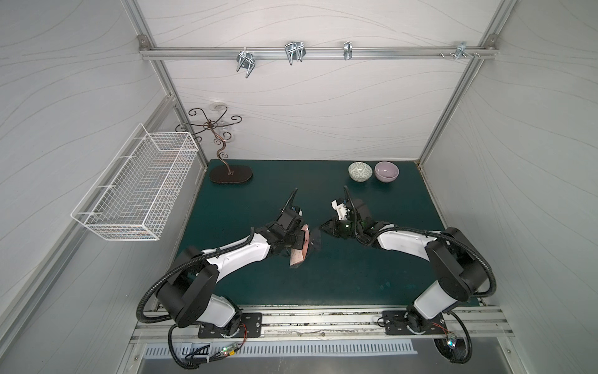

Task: Open the ruler set and take out the ruler
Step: Take out the ruler from the ruler set bag, then place the ruler at the center of the board.

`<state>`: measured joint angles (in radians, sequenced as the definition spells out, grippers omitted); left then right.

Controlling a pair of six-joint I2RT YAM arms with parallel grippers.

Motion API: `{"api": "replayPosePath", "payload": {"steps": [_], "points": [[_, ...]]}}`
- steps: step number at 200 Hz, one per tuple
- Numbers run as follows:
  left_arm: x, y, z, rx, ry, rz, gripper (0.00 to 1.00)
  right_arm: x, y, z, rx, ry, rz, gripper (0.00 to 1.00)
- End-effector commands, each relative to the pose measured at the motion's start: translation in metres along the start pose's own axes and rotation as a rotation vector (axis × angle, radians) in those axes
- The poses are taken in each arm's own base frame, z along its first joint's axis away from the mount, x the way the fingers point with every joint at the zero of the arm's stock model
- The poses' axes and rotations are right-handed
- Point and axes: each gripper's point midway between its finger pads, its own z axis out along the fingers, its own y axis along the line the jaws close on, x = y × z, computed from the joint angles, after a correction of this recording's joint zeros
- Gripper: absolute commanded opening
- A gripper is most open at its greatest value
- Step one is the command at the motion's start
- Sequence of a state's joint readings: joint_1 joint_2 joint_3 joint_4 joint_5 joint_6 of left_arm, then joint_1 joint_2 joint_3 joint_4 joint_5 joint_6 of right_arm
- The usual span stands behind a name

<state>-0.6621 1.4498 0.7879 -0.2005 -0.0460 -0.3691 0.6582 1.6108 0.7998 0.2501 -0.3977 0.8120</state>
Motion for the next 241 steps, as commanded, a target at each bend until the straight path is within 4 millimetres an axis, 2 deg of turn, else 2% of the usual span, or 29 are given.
{"api": "replayPosePath", "payload": {"steps": [1,25,42,78,129,147,169,174,193,215,241], "points": [[-0.019,-0.003,-0.004,-0.004,-0.046,0.004,0.0,-0.012,-0.002,-0.013,0.048,-0.046,0.011,0.0],[-0.019,-0.002,-0.004,-0.008,-0.048,0.005,0.0,-0.025,-0.02,-0.032,0.051,-0.097,0.069,0.0],[-0.017,-0.002,-0.003,-0.01,-0.042,0.011,0.0,-0.03,-0.04,-0.04,0.054,-0.097,0.101,0.0],[-0.015,0.0,-0.001,-0.023,-0.032,0.024,0.0,-0.026,-0.087,-0.033,0.052,-0.053,0.121,0.0],[-0.015,-0.002,0.001,-0.014,-0.029,0.024,0.0,-0.031,-0.112,-0.015,0.075,-0.049,0.032,0.0],[-0.016,-0.002,0.0,-0.015,-0.031,0.025,0.0,-0.033,-0.115,-0.016,0.081,-0.062,0.031,0.19],[-0.016,-0.001,0.0,-0.015,-0.031,0.022,0.0,-0.04,-0.11,-0.025,0.115,-0.085,0.003,0.3],[-0.016,-0.001,0.001,-0.015,-0.031,0.023,0.0,-0.042,-0.109,-0.029,0.125,-0.091,-0.003,0.35],[-0.016,-0.002,0.0,-0.013,-0.033,0.023,0.0,-0.05,-0.095,-0.045,0.145,-0.124,-0.024,0.37],[-0.017,-0.002,0.0,-0.011,-0.036,0.02,0.0,-0.052,-0.058,-0.057,0.053,-0.127,-0.06,0.34],[-0.017,-0.003,0.001,-0.008,-0.036,0.014,0.0,-0.042,-0.01,-0.049,-0.173,-0.039,-0.017,0.28]]}}
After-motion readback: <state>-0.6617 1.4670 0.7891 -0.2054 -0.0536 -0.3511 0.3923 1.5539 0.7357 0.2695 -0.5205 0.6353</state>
